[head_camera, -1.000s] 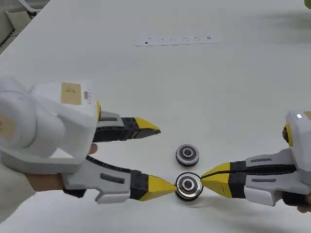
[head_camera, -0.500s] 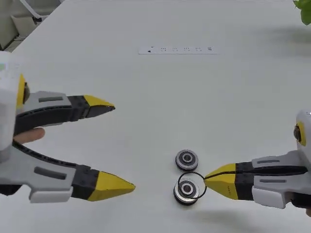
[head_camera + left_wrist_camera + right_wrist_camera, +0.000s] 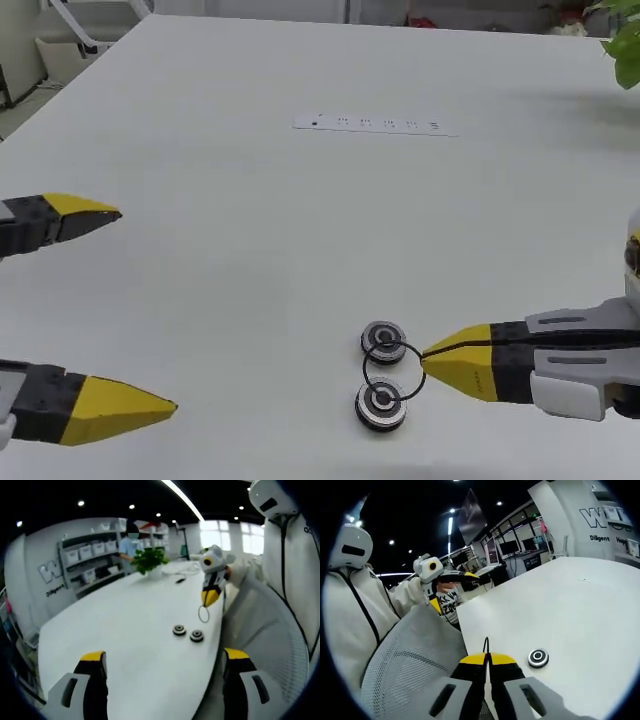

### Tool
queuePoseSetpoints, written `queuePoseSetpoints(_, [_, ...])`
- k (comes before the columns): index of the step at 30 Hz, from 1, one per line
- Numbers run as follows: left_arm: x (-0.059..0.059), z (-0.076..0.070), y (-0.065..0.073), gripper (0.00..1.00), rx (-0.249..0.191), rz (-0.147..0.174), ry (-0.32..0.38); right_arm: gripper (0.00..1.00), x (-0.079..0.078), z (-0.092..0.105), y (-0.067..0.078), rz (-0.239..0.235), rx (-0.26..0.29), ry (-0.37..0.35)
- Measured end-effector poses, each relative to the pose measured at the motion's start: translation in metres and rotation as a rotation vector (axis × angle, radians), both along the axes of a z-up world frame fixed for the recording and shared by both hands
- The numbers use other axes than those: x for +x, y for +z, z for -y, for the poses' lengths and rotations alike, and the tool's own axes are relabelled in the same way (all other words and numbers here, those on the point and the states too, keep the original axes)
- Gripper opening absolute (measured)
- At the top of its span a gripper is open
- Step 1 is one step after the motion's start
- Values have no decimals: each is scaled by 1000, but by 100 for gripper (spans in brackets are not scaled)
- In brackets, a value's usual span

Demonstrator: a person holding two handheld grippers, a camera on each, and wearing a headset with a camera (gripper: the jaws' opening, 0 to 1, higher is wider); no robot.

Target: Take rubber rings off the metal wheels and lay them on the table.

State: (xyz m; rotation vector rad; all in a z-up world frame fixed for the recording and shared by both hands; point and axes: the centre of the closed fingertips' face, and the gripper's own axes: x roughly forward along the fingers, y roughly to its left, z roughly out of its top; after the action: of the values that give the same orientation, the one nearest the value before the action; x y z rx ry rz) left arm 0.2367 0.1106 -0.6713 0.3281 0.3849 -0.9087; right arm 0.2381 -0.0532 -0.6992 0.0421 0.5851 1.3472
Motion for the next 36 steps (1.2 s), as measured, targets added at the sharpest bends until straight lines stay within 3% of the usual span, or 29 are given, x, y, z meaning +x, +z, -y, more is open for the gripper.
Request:
queuePoseSetpoints(3, [-2, -11, -3, 100, 3, 7, 48, 0, 2, -1, 5, -1, 11, -2])
queuePoseSetpoints(6, [-4, -15, -6, 100, -30, 2, 75, 0, 1, -5, 13, -6, 32, 9])
queuePoseSetpoints(16, [-19, -19, -33, 100, -36, -63, 91, 0, 1, -22, 32, 13, 54, 50])
queuePoseSetpoints(24, [-26, -18, -38, 100, -42, -88, 88, 0, 1, -33, 37, 31, 41, 87])
queuePoseSetpoints(30, [-29, -12, -40, 100, -53, -102, 71, 0, 1, -41, 36, 42, 27, 107])
queuePoseSetpoints(33, [-30, -10, -41, 100, -53, -105, 67, 0, 5, -44, 28, 65, 0, 97])
queuePoseSetpoints(36, [-30, -9, -40, 100, -63, -106, 74, 0, 4, -46, 20, 59, -24, 104])
